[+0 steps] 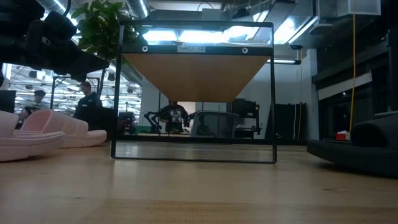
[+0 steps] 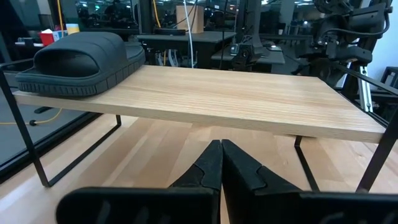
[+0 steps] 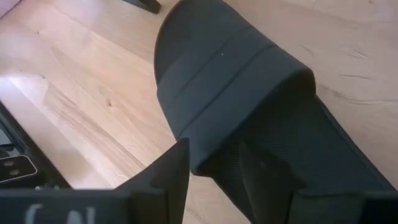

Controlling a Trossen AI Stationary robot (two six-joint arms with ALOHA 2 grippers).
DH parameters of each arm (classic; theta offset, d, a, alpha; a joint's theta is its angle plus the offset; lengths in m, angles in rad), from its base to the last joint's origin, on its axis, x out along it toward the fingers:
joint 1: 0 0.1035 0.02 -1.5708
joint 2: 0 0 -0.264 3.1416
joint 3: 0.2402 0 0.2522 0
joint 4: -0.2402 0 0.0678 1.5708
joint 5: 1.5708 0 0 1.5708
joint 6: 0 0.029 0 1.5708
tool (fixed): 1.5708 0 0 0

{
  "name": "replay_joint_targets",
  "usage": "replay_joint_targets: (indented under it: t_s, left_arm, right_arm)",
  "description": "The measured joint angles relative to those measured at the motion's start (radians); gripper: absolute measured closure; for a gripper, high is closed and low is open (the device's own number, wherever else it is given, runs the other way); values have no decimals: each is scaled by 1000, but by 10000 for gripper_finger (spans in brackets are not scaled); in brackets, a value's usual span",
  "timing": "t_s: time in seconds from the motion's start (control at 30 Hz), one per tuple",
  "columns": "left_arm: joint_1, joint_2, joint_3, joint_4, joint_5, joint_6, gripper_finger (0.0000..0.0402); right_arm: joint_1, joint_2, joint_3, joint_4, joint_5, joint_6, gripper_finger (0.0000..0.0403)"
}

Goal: Pick and place slides into the shelf
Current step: Put the black slide on the shelf

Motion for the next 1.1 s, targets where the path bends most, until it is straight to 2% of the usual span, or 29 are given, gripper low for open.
replay_joint_targets:
  t_s: [0.4, 0.87, 0.97, 1.1]
  left_arm:
    - [0, 0, 0, 0, 0, 0, 401]
    - [0, 0, 0, 0, 0, 2, 401]
    - [0, 0, 0, 0, 0, 2, 401]
    - [0, 0, 0, 0, 0, 2, 401]
  right_arm:
    - [-5, 0, 0, 1, -3, 69, 262]
    - [-34, 55, 0, 42, 3, 23, 263]
    - [-37, 55, 0, 42, 2, 14, 276]
    - [-37, 55, 0, 45, 4, -6, 324]
